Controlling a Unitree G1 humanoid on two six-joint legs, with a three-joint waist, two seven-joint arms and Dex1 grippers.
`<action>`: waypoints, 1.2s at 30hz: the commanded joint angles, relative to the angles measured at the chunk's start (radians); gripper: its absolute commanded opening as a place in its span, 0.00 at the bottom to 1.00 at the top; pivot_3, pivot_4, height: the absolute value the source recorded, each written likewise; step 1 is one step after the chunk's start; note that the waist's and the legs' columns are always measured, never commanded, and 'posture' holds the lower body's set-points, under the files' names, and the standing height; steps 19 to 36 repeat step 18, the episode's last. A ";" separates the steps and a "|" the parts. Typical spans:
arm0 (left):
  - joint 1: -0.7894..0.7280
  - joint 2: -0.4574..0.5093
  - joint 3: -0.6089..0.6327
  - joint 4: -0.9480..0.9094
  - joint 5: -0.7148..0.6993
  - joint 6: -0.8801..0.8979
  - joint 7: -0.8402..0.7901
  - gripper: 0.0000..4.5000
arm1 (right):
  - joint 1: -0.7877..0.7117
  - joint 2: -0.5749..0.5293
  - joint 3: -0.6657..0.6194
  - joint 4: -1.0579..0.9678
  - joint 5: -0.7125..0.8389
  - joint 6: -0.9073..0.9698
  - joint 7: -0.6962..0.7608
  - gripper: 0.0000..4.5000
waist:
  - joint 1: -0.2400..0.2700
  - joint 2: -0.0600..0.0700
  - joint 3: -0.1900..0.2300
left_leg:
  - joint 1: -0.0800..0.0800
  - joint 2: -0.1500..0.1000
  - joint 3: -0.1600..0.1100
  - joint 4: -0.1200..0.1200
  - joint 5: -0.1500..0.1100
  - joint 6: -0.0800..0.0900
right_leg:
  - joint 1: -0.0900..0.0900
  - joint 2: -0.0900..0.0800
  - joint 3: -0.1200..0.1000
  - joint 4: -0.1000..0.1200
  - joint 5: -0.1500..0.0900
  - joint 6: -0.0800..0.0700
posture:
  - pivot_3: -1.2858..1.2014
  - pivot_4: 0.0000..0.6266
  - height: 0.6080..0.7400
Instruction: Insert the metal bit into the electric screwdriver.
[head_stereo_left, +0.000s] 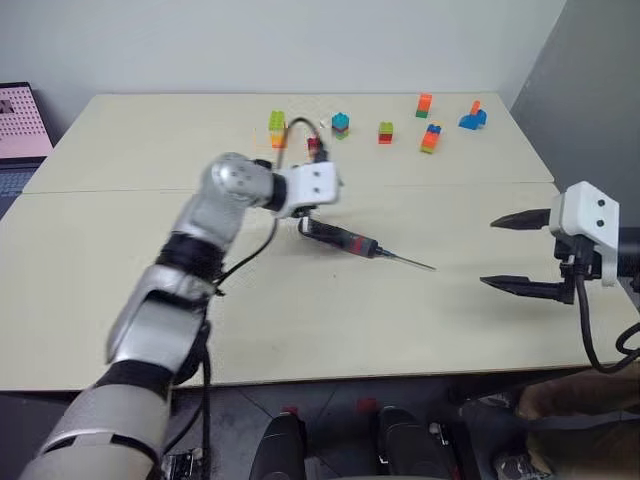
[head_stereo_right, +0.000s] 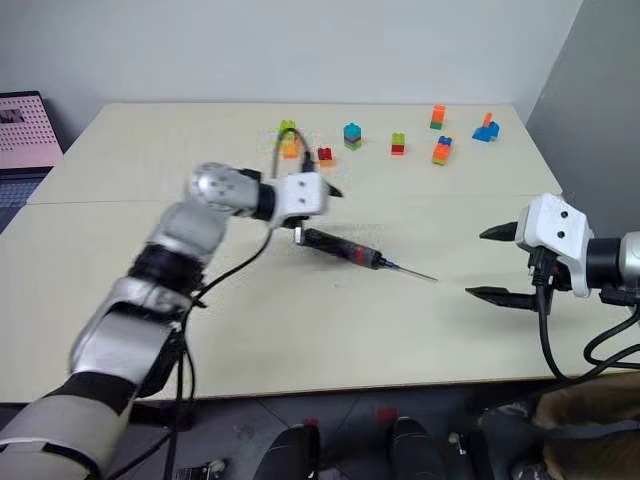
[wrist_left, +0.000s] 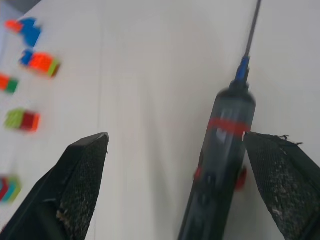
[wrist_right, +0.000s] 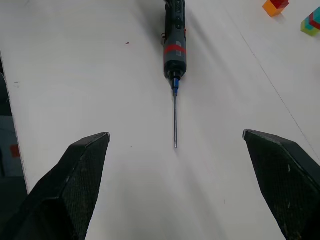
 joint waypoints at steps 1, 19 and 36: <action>0.143 0.100 0.154 -0.259 -0.081 0.269 0.041 0.99 | -0.017 -0.008 -0.023 -0.013 0.013 0.012 -0.016 1.00 | 0.002 0.000 0.000 | 0.000 0.000 0.000 0.000 0.000 0.000 | 0.000 0.000 0.000 0.000 0.000 0.000 | 0.52 0.24 1.00; 0.619 0.229 0.404 -0.816 -0.321 0.719 0.173 0.99 | 0.094 0.008 -0.083 0.042 -0.011 -0.055 -0.024 1.00 | 0.012 -0.001 0.000 | 0.007 0.000 0.000 0.004 0.000 0.000 | 0.003 -0.001 -0.001 0.010 -0.003 -0.007 | 0.52 0.24 1.00; 0.619 0.229 0.404 -0.816 -0.321 0.719 0.173 0.99 | 0.094 0.008 -0.083 0.042 -0.011 -0.055 -0.024 1.00 | 0.012 -0.001 0.000 | 0.007 0.000 0.000 0.004 0.000 0.000 | 0.003 -0.001 -0.001 0.010 -0.003 -0.007 | 0.52 0.24 1.00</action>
